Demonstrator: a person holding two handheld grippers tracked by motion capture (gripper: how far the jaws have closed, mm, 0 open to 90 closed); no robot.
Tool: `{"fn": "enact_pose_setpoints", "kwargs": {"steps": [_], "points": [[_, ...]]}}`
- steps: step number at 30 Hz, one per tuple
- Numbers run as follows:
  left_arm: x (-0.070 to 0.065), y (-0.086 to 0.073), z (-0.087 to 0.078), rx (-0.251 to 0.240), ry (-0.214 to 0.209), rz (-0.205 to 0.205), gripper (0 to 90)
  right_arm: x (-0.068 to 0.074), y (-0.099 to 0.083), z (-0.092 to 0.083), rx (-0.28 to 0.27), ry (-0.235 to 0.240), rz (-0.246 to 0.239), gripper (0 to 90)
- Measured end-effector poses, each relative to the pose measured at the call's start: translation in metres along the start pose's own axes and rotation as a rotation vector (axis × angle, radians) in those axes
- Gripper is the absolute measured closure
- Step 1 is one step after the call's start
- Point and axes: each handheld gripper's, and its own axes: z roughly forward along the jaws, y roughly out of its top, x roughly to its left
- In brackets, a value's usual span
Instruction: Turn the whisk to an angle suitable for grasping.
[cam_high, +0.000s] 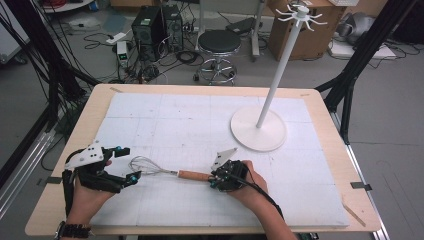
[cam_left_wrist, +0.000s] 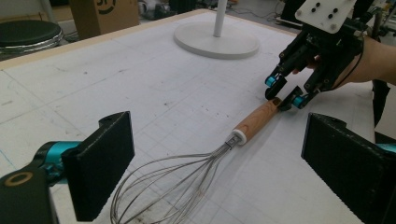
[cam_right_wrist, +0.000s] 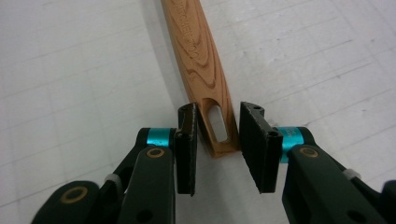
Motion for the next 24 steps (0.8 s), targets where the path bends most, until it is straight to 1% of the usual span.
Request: {"fn": "enact_pose_setpoints", "kwargs": {"steps": [4,7,9,10,12,15,18,20,22,23,24], "points": [[-0.001,0.0,0.001,0.005,0.0,0.002,9.8,-0.006,0.001,0.001,-0.011,-0.025,0.015,66.4],[-0.001,0.0,0.002,0.008,-0.002,0.003,9.8,-0.012,0.0,0.002,-0.017,-0.039,0.04,62.5],[0.0,0.0,0.002,0.008,-0.001,0.001,9.8,-0.015,-0.001,0.003,-0.019,-0.066,0.058,59.5],[0.0,-0.001,0.002,0.009,-0.001,0.002,9.8,-0.016,-0.001,0.003,-0.023,-0.065,0.067,58.0],[0.0,-0.001,0.003,0.01,-0.001,0.002,9.8,-0.016,-0.001,0.002,-0.03,-0.067,0.069,55.4],[0.0,-0.001,0.003,0.01,-0.004,-0.001,9.8,-0.016,-0.002,-0.005,-0.061,-0.052,0.09,49.9],[0.0,-0.001,0.003,0.011,-0.005,0.001,9.8,-0.017,-0.007,-0.016,-0.097,-0.051,0.089,43.6],[0.0,-0.001,0.004,0.014,-0.007,0.002,9.8,-0.018,-0.012,-0.025,-0.117,-0.032,0.113,43.6],[0.0,-0.002,0.005,0.016,-0.006,0.001,9.8,-0.02,-0.018,-0.034,-0.135,-0.004,0.128,50.9],[0.0,-0.002,0.005,0.018,-0.007,0.001,9.8,-0.02,-0.021,-0.038,-0.135,0.002,0.132,51.2],[0.0,-0.002,0.006,0.019,-0.007,0.0,9.8,-0.02,-0.024,-0.043,-0.144,-0.004,0.136,51.1]]}}
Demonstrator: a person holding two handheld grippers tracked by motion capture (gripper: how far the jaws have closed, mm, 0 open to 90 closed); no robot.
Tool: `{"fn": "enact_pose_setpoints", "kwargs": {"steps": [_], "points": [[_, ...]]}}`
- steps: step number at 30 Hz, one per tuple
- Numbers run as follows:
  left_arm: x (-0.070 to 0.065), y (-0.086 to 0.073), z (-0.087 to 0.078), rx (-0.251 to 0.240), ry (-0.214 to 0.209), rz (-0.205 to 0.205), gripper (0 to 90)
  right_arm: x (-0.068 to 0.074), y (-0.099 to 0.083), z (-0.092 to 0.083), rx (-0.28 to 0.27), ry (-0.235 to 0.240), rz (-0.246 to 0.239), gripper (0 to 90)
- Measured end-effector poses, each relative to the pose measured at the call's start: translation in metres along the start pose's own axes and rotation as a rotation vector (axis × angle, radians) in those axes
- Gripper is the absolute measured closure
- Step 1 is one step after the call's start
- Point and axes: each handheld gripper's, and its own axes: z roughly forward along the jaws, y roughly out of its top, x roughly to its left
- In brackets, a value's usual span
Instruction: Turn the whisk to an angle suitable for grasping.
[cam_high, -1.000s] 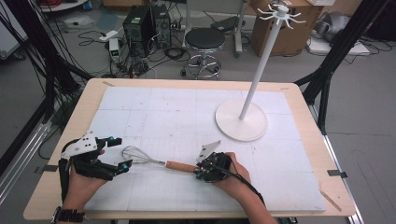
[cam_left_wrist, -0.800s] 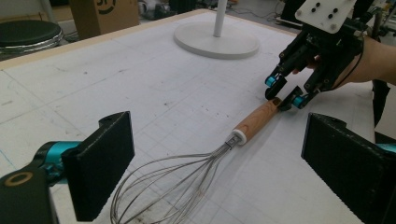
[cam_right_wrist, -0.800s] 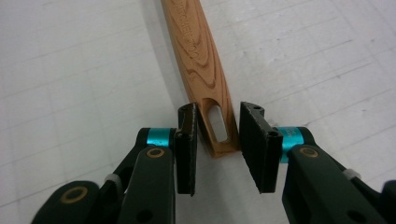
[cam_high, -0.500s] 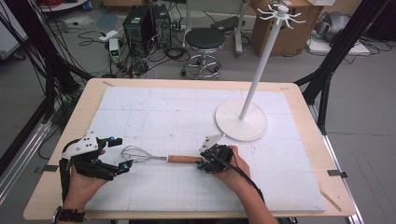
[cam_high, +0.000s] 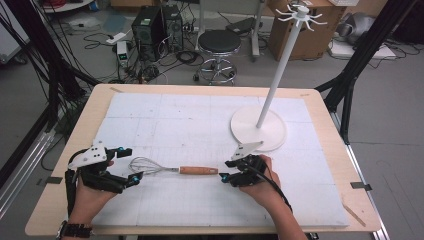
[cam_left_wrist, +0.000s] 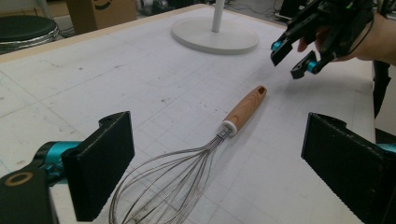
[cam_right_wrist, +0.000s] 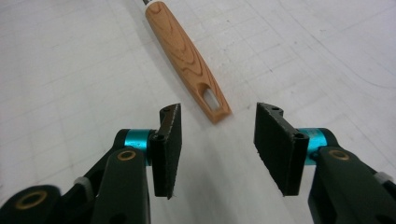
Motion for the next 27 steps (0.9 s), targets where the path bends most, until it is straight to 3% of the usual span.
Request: {"fn": "enact_pose_setpoints", "kwargs": {"steps": [8,14,22,27], "points": [[-0.001,-0.001,0.006,0.011,-0.012,-0.001,9.8,-0.007,-0.025,-0.041,-0.078,-0.088,0.045,36.9],[-0.002,-0.001,0.009,0.014,-0.018,0.0,9.8,-0.014,-0.057,-0.066,-0.154,-0.129,0.125,29.6],[-0.001,0.0,0.011,0.019,-0.021,0.003,9.8,-0.016,-0.086,-0.08,-0.207,-0.191,0.181,19.3],[-0.001,0.0,0.013,0.017,-0.029,0.003,9.8,-0.019,-0.098,-0.082,-0.211,-0.189,0.229,12.5]]}}
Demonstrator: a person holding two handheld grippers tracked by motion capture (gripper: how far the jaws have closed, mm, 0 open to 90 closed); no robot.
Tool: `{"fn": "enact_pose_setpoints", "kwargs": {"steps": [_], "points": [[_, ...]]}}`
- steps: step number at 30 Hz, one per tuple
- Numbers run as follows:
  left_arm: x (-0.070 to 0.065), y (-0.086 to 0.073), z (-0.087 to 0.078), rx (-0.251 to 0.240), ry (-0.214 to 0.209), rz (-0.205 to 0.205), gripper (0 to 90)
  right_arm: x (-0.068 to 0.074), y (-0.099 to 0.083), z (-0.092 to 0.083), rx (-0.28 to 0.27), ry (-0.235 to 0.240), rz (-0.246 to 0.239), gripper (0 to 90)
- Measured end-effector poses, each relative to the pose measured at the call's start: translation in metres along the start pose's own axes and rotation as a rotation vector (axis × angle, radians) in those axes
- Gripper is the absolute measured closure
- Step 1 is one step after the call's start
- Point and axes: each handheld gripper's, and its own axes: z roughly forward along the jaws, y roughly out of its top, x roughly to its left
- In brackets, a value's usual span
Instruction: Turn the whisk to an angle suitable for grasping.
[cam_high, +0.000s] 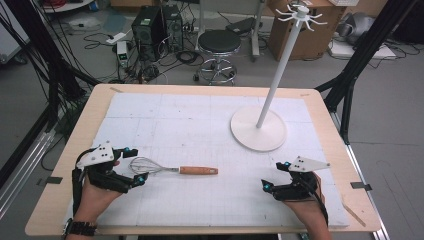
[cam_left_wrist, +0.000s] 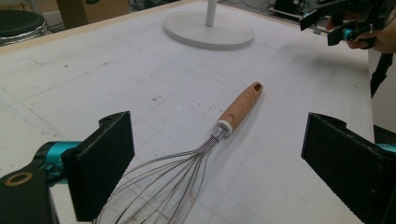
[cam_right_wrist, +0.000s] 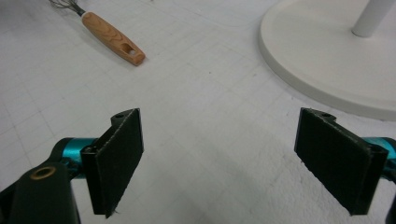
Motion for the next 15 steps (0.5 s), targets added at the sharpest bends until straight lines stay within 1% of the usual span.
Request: {"fn": "enact_pose_setpoints", "kwargs": {"steps": [2,5,6,8,10,13,15], "points": [[0.0003,-0.0002,0.0004,0.003,-0.003,0.001,9.8,-0.0015,-0.0017,0.0014,0.007,-0.004,0.003,11.0],[-0.0006,-0.0002,0.0015,0.002,-0.007,0.002,9.8,-0.0022,-0.0023,0.0025,0.004,0.006,-0.003,9.1],[-0.0012,-0.0003,0.0019,0.005,-0.008,0.003,9.8,-0.0024,-0.002,0.0025,0.003,0.004,-0.009,7.3],[-0.0023,-0.0008,0.003,0.01,-0.011,0.009,9.8,-0.0022,-0.0009,0.003,-0.002,-0.002,0.0,1.1],[-0.0032,-0.0023,0.0042,0.015,-0.013,0.007,9.8,-0.0025,0.0002,0.0029,-0.01,0.007,0.008,1.0],[-0.0034,-0.0041,0.0049,0.024,-0.012,0.006,9.8,-0.0019,0.0021,0.0045,-0.022,0.011,0.002,0.5],[-0.0036,-0.0039,0.0049,0.018,-0.015,0.007,9.8,-0.0004,0.0033,0.0058,-0.023,0.015,-0.003,0.4]]}}
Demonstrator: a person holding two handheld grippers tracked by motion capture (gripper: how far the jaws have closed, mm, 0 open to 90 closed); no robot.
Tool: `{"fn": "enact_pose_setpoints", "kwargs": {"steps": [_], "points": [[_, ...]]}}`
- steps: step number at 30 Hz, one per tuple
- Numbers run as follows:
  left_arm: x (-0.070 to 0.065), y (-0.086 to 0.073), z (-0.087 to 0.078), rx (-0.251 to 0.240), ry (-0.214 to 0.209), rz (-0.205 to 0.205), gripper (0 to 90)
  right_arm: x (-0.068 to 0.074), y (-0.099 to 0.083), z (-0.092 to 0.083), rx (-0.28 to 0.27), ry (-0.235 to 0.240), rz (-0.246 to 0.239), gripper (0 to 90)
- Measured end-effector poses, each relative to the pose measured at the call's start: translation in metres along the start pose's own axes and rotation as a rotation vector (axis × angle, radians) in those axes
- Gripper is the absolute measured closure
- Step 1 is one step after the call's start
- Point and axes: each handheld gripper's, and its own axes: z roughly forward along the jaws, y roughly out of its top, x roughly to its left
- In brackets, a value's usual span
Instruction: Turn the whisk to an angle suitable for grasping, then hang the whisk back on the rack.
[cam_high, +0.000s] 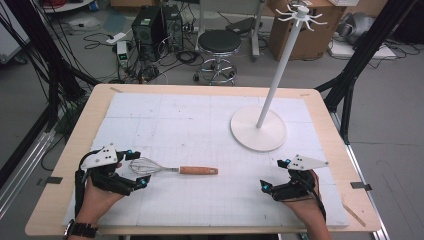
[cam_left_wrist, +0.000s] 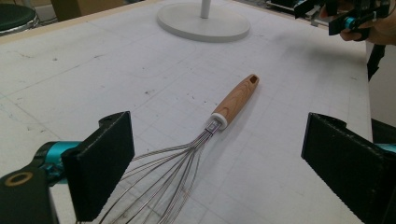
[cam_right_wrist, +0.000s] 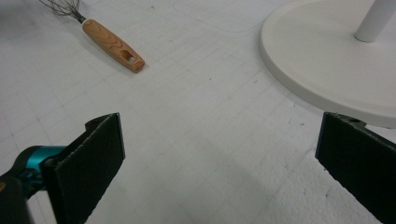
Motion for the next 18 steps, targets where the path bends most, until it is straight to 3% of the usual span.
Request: {"fn": "enact_pose_setpoints", "kwargs": {"steps": [18], "points": [[-0.004,0.003,0.011,0.038,-0.013,0.014,9.8,0.002,0.003,0.001,-0.004,0.002,-0.018,0.5]]}}
